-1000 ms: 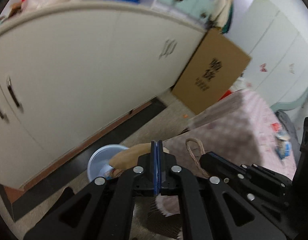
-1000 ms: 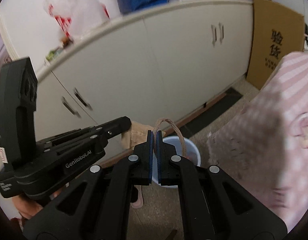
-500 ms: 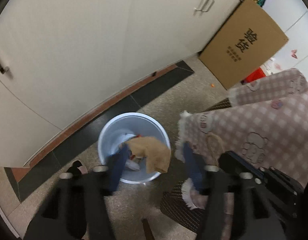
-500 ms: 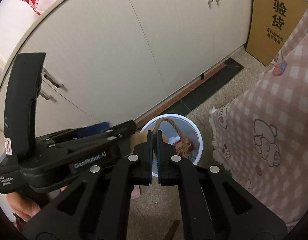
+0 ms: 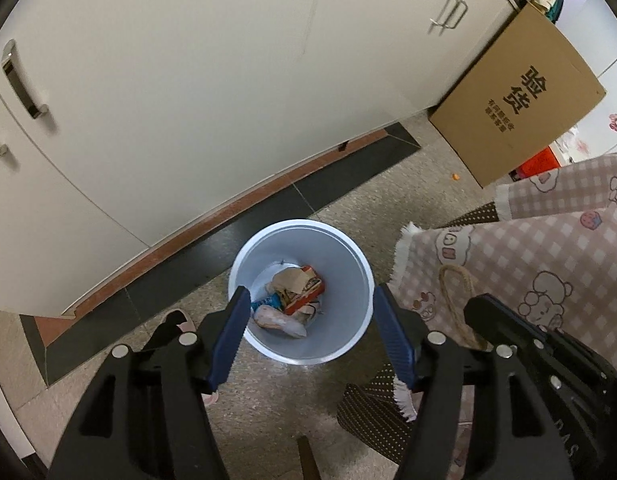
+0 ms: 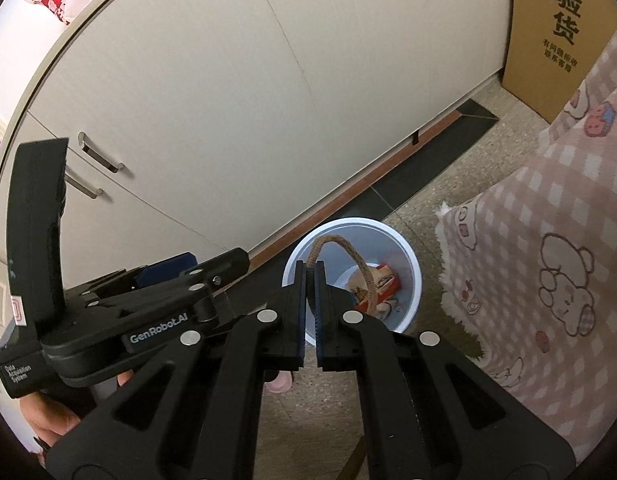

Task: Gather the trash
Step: 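Carry the twine and cloth over the wastebasket and open both grippers, then move both grippers back over the table toward the toothpaste tube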

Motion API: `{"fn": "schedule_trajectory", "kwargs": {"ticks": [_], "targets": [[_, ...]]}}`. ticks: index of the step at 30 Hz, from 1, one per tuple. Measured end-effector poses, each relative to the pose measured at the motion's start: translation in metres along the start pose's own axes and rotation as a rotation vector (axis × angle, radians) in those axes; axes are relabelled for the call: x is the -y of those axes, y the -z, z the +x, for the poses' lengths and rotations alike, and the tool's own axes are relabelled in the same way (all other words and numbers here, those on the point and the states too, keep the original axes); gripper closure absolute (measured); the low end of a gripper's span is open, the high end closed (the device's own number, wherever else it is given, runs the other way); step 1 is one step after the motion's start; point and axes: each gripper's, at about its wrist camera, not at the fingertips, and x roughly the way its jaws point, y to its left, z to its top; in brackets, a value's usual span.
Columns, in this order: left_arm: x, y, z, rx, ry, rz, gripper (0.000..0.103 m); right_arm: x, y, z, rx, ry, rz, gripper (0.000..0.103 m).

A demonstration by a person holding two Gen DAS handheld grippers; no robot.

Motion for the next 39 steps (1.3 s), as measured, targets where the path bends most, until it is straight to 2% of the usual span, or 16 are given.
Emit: {"fn": "schedule_trajectory", "kwargs": {"ticks": [8, 10, 12, 14, 21, 26, 32, 39], "targets": [[-0.015, -0.001, 0.004, -0.001, -0.016, -0.042, 0.040, -0.006, -0.006, 0.018, -0.018, 0.005, 0.005, 0.097], [-0.016, -0.001, 0.005, -0.003, -0.017, -0.044, 0.040, -0.006, -0.007, 0.022, -0.021, 0.008, 0.009, 0.092], [-0.018, -0.002, 0.005, -0.004, -0.015, -0.048, 0.040, -0.005, -0.007, 0.024, -0.017, 0.014, 0.012, 0.071], [-0.019, -0.002, 0.005, -0.003, -0.016, -0.051, 0.040, -0.004, -0.007, 0.025, -0.004, 0.029, 0.009, 0.061], [-0.017, -0.002, -0.006, 0.010, 0.002, -0.053, 0.040, -0.010, -0.006, 0.006, 0.031, 0.060, -0.024, 0.059], [-0.009, -0.002, -0.037, 0.066, 0.031, -0.047, 0.040, -0.019, -0.008, -0.027, 0.103, 0.102, -0.061, 0.058], [0.013, -0.001, -0.096, 0.177, 0.086, -0.017, 0.040, -0.030, -0.007, -0.096, 0.243, 0.140, -0.098, 0.058], [0.076, 0.009, -0.166, 0.301, 0.168, 0.091, 0.037, -0.019, 0.004, -0.191, 0.400, 0.170, -0.070, 0.055]]}}
